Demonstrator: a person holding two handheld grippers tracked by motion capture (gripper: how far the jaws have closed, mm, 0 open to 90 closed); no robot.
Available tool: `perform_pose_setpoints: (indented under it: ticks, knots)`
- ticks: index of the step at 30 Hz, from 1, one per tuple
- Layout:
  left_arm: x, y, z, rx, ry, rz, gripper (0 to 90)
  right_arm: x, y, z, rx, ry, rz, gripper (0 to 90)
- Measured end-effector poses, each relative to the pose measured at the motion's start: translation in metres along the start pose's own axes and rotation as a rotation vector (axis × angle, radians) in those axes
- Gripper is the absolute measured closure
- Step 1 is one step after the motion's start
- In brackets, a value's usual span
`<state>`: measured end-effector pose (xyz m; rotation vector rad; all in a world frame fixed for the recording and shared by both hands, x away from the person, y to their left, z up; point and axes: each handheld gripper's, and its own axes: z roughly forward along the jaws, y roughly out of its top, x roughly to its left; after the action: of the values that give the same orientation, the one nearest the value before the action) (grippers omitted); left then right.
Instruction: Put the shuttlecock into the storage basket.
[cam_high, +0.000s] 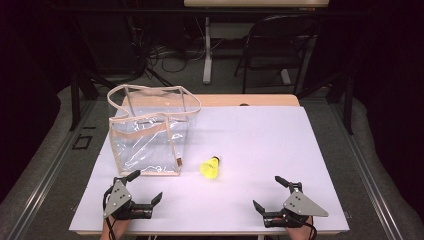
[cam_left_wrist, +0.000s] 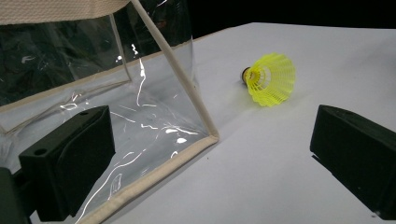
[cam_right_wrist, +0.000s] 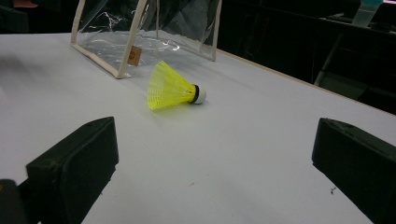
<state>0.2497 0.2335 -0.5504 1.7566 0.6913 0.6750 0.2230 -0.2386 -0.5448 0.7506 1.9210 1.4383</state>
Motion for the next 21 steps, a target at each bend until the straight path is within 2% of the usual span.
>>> perform_pose_setpoints:
  ticks: [8,21]
  knots:
    - [-0.002,0.004,0.006,0.038,-0.022,-0.003,0.0,0.000,0.000,0.001,0.004,0.001,-0.002,0.1]
    - [-0.013,0.010,0.023,0.070,-0.071,0.046,0.0,0.000,-0.001,0.001,0.011,-0.001,-0.003,0.2]
